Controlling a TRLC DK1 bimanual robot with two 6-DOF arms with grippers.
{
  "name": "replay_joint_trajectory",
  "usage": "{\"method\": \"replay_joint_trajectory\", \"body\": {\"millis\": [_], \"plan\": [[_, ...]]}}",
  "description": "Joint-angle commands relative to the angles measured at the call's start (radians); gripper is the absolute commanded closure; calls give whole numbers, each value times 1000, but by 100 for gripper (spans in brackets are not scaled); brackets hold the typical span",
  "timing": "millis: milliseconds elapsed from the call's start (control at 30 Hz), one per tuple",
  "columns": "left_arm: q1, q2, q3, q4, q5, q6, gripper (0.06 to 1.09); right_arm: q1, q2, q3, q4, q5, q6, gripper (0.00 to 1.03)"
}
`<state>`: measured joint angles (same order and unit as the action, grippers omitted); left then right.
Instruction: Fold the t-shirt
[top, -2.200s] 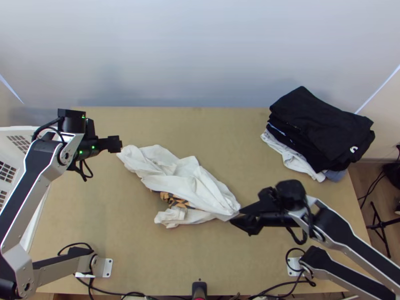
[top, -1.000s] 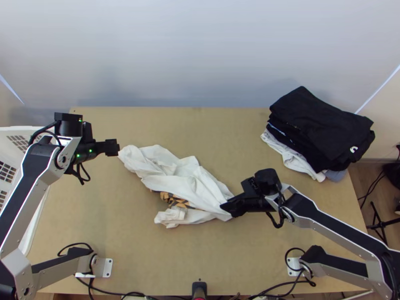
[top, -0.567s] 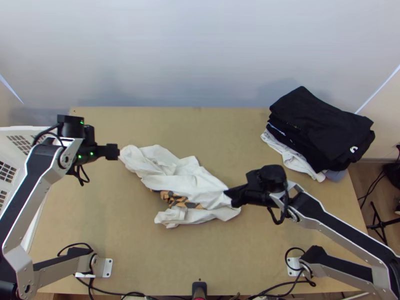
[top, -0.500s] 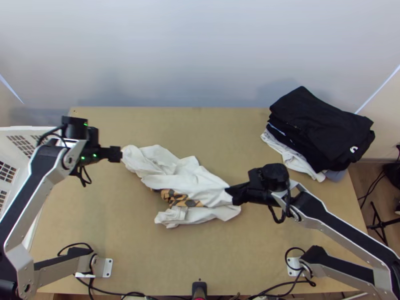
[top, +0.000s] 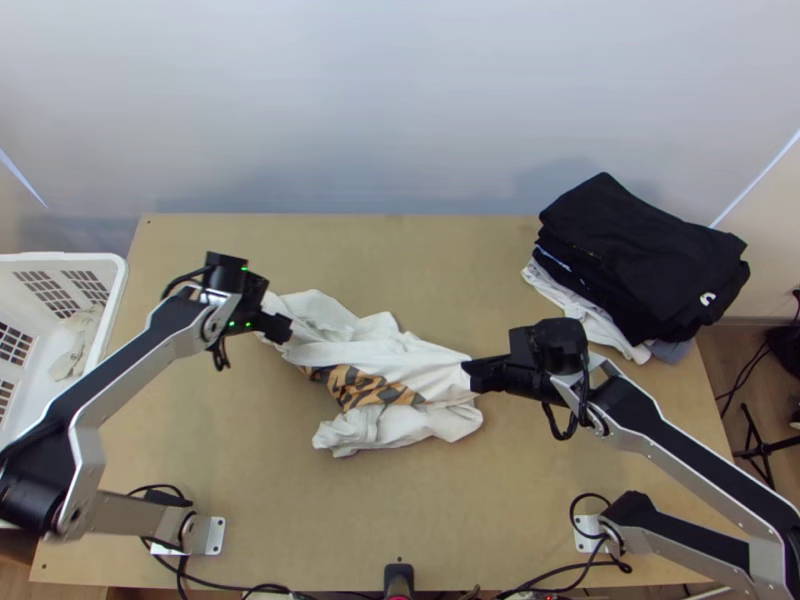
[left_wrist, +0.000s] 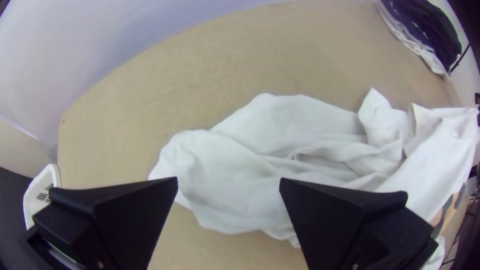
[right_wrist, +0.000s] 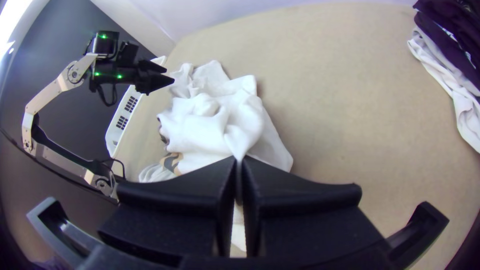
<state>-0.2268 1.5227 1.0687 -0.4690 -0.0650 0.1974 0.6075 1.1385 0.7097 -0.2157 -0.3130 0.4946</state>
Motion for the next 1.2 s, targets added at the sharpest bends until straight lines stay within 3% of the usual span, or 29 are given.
{"method": "replay_joint_trajectory", "body": {"millis": [0, 233, 467, 567, 600, 667, 800, 933, 1167], "plan": [[23, 159, 74, 89, -35, 48, 10, -12, 20, 19, -1, 12, 5, 100], [83, 220, 134, 55, -38, 102, 12, -15, 35, 27, 9, 14, 1, 100], [92, 251, 128, 41, -38, 100, 68, -46, 33, 30, 9, 14, 1, 100], [83, 255, 108, 35, -38, 93, 71, -48, 27, 30, 9, 14, 2, 100], [80, 258, 99, 33, -38, 94, 77, -49, 24, 31, 6, 12, 4, 100], [76, 269, 94, 44, -38, 89, 105, -52, 20, 37, -2, 14, 4, 100], [92, 280, 128, 38, -38, 50, 105, -81, 1, 62, -13, 17, 5, 100], [172, 280, 295, -7, -36, -93, 105, -135, -11, 142, -24, 37, -2, 100], [276, 272, 668, -168, -38, -332, 105, -153, -49, 283, -50, 123, -134, 100]]}}
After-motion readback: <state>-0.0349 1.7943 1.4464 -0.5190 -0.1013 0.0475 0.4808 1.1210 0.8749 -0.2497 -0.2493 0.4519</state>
